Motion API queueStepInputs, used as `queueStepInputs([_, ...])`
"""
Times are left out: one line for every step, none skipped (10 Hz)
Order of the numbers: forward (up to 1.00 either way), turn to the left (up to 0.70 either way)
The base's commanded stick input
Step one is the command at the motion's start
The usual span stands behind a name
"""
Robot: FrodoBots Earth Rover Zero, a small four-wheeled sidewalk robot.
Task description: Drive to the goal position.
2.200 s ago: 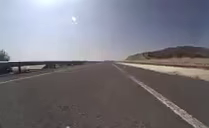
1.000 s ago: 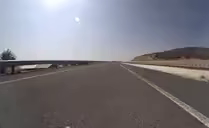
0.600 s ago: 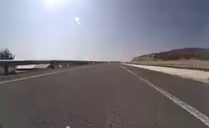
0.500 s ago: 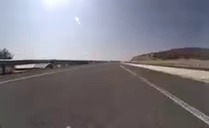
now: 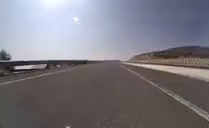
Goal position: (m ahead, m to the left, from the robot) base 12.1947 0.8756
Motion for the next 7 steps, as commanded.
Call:
queueStepInputs([1.0, 0.0])
queueStepInputs([1.0, 0.0])
queueStepInputs([1.0, 0.0])
queueStepInputs([1.0, 0.0])
queueStepInputs([1.0, 0.0])
queueStepInputs([1.0, 0.0])
queueStepInputs([1.0, 0.0])
